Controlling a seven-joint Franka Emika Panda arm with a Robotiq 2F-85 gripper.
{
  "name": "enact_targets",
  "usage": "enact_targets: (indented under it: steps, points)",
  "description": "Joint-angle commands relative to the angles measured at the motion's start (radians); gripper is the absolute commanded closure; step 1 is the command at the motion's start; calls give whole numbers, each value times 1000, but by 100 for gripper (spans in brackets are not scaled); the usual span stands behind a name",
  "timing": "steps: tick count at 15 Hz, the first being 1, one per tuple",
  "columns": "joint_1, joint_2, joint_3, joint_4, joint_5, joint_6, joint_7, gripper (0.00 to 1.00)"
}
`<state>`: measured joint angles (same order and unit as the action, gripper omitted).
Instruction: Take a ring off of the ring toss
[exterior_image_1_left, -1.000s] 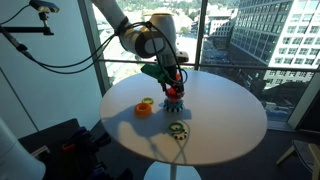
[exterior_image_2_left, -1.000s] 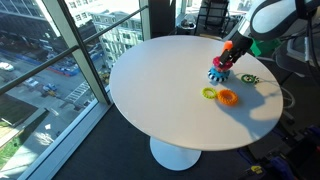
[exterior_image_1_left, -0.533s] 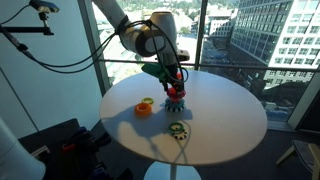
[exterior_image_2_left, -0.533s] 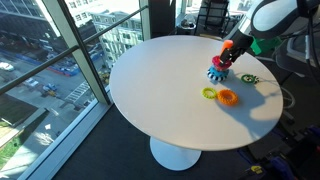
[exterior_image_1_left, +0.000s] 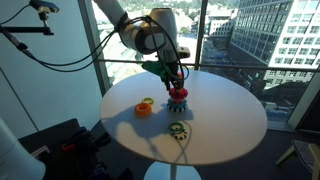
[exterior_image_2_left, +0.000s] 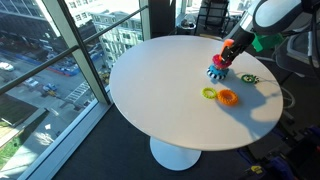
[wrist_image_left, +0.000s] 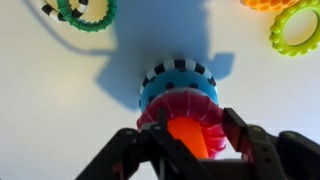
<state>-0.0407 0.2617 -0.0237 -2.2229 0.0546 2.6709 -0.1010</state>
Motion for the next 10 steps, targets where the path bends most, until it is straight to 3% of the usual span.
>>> enact_targets:
  steps: [1, 3, 7, 10]
  points:
    - [-15, -11, 10, 3, 17, -38, 0, 23]
    - [-14, -9, 6, 5, 12, -64, 9, 27]
    - [-13, -8, 1, 13, 9, -132, 20, 0]
    - [-11, -14, -6, 15, 2, -178, 38, 0]
